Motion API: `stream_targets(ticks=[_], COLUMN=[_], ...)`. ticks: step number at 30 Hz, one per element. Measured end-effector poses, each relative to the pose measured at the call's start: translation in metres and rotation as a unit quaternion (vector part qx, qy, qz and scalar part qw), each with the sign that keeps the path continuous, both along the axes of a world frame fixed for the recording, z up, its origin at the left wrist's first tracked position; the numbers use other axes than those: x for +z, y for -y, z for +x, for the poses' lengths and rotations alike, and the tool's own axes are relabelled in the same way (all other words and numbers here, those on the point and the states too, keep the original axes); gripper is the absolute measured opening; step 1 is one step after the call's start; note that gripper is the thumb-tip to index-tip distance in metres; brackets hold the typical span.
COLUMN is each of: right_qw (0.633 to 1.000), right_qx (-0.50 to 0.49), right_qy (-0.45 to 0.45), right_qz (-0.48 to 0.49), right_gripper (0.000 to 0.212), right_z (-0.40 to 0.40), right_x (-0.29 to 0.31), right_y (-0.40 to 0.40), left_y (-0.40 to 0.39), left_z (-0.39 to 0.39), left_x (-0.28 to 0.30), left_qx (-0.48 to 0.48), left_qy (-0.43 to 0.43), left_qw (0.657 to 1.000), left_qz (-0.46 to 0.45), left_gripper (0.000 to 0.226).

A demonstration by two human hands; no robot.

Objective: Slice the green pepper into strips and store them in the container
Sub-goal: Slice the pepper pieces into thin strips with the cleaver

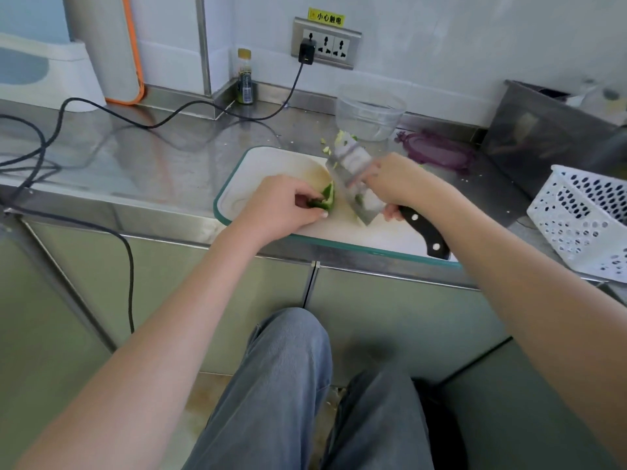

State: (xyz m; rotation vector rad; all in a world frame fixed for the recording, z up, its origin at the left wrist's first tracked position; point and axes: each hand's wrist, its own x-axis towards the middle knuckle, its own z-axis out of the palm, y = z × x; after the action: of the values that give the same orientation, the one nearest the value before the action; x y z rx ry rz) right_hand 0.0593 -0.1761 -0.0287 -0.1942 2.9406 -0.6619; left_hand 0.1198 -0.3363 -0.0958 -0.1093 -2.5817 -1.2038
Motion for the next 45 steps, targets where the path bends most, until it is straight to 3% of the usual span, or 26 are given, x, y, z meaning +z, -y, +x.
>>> stream_targets(ticks=[10, 28, 35, 40, 45], right_qw=[0.997, 0.999, 0.999, 0.997, 0.998], right_qx=[-0.042, 0.020, 0.030, 0.059, 0.057], right_qy=[-0.056, 0.025, 0.028, -0.043, -0.030], right_qz=[-0.022, -0.011, 0.010, 0.017, 0.007], right_gripper=[0.038, 0.047, 0.038, 0.022, 0.036], right_z=[-0.011, 0.015, 0.016, 0.019, 0.022], right_x=[0.025, 0.018, 0.018, 0.011, 0.007], right_y=[-0.035, 0.013, 0.014, 0.011, 0.011], left_y=[0.004, 0.002, 0.001, 0.000, 0.000], left_z=[0.000, 0.001, 0.001, 0.000, -0.002], left_x=[0.002, -0.003, -0.004, -0.005, -0.005], left_qx=[-0.010, -0.046, -0.054, -0.045, -0.026], left_qy=[0.015, -0.012, -0.023, -0.020, -0.016], left_qw=[0.999, 0.997, 0.997, 0.998, 0.999], left_qz=[0.046, 0.058, 0.051, 0.049, 0.035], left_gripper=[0.029, 0.021, 0.020, 0.020, 0.020])
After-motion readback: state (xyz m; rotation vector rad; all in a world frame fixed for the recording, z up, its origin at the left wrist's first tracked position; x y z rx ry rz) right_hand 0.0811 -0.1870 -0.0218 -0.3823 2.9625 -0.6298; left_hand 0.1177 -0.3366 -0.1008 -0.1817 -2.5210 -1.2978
